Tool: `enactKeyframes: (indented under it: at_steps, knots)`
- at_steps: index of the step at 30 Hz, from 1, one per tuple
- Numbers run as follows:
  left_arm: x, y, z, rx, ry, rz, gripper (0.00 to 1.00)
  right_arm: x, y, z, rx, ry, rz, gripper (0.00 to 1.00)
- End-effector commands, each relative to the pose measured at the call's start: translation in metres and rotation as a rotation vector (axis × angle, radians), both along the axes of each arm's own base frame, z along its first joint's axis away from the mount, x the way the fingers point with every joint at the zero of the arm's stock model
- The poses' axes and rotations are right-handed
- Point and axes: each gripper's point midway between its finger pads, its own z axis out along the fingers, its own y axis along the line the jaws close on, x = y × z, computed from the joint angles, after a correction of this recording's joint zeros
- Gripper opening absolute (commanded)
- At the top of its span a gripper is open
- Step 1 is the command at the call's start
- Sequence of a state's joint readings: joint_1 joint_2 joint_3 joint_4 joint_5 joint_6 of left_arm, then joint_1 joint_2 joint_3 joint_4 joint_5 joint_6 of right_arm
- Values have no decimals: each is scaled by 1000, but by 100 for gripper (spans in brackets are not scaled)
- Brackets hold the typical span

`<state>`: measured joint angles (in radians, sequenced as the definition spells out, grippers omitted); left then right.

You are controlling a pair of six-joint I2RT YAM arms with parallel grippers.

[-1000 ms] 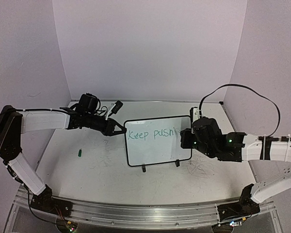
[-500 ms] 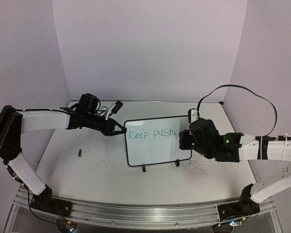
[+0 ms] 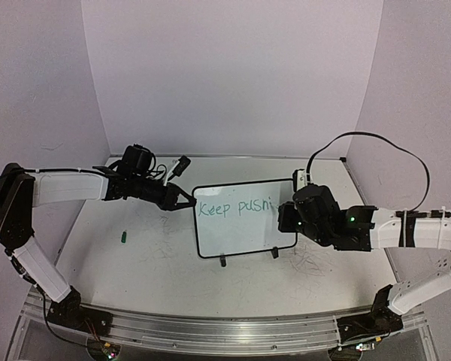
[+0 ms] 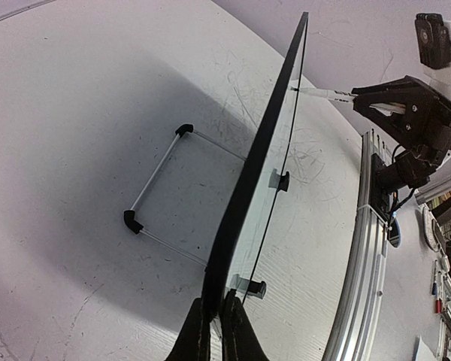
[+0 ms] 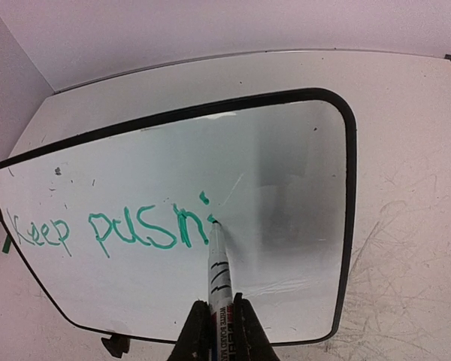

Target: Write a sentence on the whiteboard

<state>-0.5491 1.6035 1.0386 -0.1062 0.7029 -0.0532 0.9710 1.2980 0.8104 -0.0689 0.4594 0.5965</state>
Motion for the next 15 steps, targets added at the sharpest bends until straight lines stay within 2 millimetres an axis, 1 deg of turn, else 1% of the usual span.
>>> enactKeyframes:
  at_steps: [1,11,15]
  knots:
    - [10,6,15,7,-74,38,0,-1,-6,-6,-9,13,-20,0]
    - [10,6,16,6,-74,37,0,-8,-6,-16,-5,45,-15,0]
    - [9,5,15,8,-74,37,0,-8,-5,-13,-1,38,-13,0]
